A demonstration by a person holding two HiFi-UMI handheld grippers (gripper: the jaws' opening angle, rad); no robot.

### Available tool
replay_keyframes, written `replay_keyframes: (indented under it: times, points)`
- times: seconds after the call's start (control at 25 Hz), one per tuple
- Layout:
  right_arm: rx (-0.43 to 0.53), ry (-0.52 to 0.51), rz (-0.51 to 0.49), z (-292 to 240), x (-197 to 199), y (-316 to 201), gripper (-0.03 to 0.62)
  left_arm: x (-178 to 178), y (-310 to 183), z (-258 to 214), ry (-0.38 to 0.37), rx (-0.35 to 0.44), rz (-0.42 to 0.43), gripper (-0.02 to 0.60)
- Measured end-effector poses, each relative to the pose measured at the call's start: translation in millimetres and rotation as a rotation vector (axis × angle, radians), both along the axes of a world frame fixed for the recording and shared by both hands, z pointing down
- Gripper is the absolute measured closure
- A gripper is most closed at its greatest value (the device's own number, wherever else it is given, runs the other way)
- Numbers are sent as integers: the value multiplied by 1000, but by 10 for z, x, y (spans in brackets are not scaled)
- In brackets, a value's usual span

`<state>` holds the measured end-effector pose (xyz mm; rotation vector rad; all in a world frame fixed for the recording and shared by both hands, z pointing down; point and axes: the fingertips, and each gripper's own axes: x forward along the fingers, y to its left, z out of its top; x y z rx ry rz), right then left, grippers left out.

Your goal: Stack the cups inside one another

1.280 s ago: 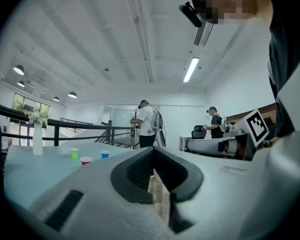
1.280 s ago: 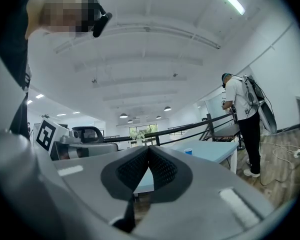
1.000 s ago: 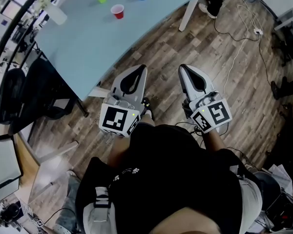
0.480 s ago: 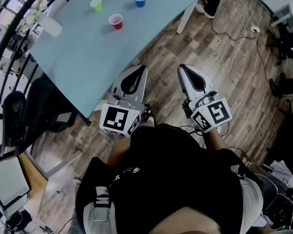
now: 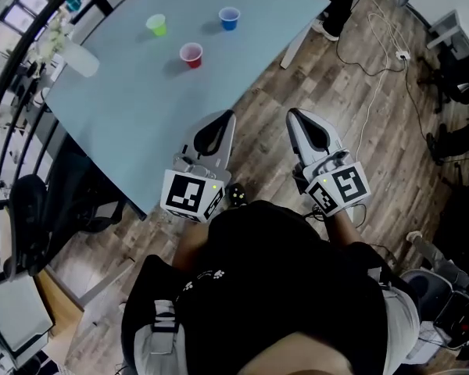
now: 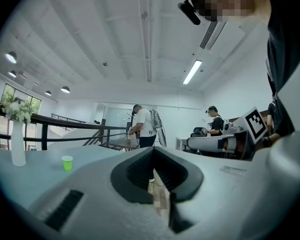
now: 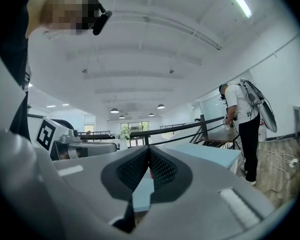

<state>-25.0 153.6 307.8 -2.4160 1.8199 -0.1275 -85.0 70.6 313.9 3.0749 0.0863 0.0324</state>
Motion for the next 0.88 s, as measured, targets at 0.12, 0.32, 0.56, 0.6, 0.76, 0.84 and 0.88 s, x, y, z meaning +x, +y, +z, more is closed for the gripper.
replay_keyframes:
  times: [0.12, 0.32, 0.56, 0.6, 0.76, 0.84, 0.88]
  points:
    - [-4, -2, -7, -1, 48, -248, 582, 29, -252, -15, 5, 3, -11, 592]
    - [-16, -2, -30, 45, 42, -595, 582, 11, -577, 42, 2, -4, -28, 592]
    - [-21, 4, -51, 73, 2, -819, 582, -53, -821, 84, 7, -14, -65, 592]
    - [-24, 2, -56, 93, -8, -850, 582, -74, -848, 99, 6, -16, -71, 592]
    - [-31, -4, -86, 151, -22, -946, 582, -163, -922, 177, -11, -23, -110, 592]
    - [-31, -2, -105, 167, -2, -994, 582, -194, -959, 217, -20, -28, -137, 592]
    - [-32, -1, -115, 174, 25, -1024, 582, -199, -979, 233, -23, -30, -152, 592]
